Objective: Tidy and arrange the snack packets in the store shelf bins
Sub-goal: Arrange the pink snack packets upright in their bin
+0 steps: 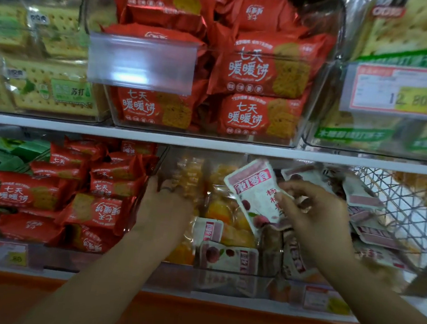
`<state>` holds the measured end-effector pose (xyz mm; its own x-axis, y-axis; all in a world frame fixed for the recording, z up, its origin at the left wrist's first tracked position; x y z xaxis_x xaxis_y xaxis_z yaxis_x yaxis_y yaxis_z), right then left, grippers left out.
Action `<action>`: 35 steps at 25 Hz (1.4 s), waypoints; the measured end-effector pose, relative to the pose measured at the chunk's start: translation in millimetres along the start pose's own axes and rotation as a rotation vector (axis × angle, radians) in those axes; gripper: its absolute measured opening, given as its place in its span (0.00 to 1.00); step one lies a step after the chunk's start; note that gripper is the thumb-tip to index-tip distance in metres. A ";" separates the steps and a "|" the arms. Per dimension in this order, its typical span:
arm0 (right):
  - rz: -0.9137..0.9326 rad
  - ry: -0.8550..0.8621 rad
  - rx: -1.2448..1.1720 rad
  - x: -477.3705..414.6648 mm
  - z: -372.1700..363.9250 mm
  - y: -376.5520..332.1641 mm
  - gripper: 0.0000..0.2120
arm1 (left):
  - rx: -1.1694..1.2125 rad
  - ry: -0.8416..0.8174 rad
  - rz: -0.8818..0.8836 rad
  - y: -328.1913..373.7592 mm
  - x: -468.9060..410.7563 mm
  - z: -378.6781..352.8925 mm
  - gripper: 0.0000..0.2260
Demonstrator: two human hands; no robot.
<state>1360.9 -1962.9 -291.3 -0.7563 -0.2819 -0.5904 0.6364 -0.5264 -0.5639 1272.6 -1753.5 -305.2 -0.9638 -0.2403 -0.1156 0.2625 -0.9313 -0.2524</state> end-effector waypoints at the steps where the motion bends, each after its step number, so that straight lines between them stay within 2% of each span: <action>1: -0.085 0.022 -0.083 2.7 3.2 4.0 0.07 | 0.065 0.020 -0.048 3.9 -5.4 -3.1 0.17; 3: -0.215 0.068 -0.159 3.6 9.2 15.0 0.07 | 0.229 -0.062 -0.136 11.6 -16.7 -16.8 0.14; 5: -0.289 0.111 -0.146 1.1 17.6 28.5 0.06 | 0.261 -0.141 -0.191 18.4 -24.8 -30.9 0.10; 10: -0.376 0.149 -0.041 -7.6 34.5 56.6 0.04 | 0.157 -0.025 -0.184 31.5 -32.8 -42.6 0.14; 12: -0.372 0.150 -0.008 -12.3 35.5 58.5 0.03 | 0.087 -0.016 -0.158 34.0 -35.0 -44.4 0.13; 15: -0.340 0.160 -0.015 -19.0 34.4 57.4 0.05 | 0.145 0.011 -0.156 34.4 -32.1 -35.4 0.09; 17: -0.369 0.218 -0.029 -19.0 36.6 61.0 0.07 | 0.338 0.183 -0.119 29.2 -28.1 -22.5 0.07; 20: -0.486 0.348 -0.061 -20.4 43.4 74.9 0.08 | 0.875 0.357 -0.005 24.0 -20.6 -0.6 0.05; 22: -0.533 0.356 -0.063 -26.3 45.1 81.5 0.09 | 1.115 0.390 0.053 33.8 -23.9 10.7 0.05; 24: -0.523 0.274 0.000 -32.5 44.4 83.3 0.09 | 1.258 0.390 0.138 48.2 -31.9 19.3 0.06; 27: -0.448 0.159 0.113 -33.8 42.5 84.5 0.09 | 1.507 0.225 0.311 73.6 -42.8 23.8 0.06; 29: -0.373 0.139 0.128 -33.9 44.6 85.9 0.11 | 1.618 0.128 0.416 92.1 -48.8 24.5 0.05; 31: -0.326 0.111 0.130 -35.5 47.7 87.4 0.13 | 1.635 0.130 0.465 108.9 -60.8 27.0 0.05; 35: -0.209 0.059 0.242 -28.4 52.7 95.7 0.07 | 1.583 0.319 0.423 132.9 -86.8 33.5 0.09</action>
<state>1435.3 -2047.5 -298.1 -0.8523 -0.1040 -0.5125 0.4079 -0.7455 -0.5271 1389.6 -1865.5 -296.5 -0.7422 -0.6541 -0.1462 -0.0114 -0.2057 0.9785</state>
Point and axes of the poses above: each hand's wrist, its own x-axis away from the middle knuckle, its own z-axis out of the back of the hand, y = z × x, the point moved 1 cm from there along -x, towards the middle knuckle, and after that the axes turned 10 degrees about x, right-handed, at the moved point
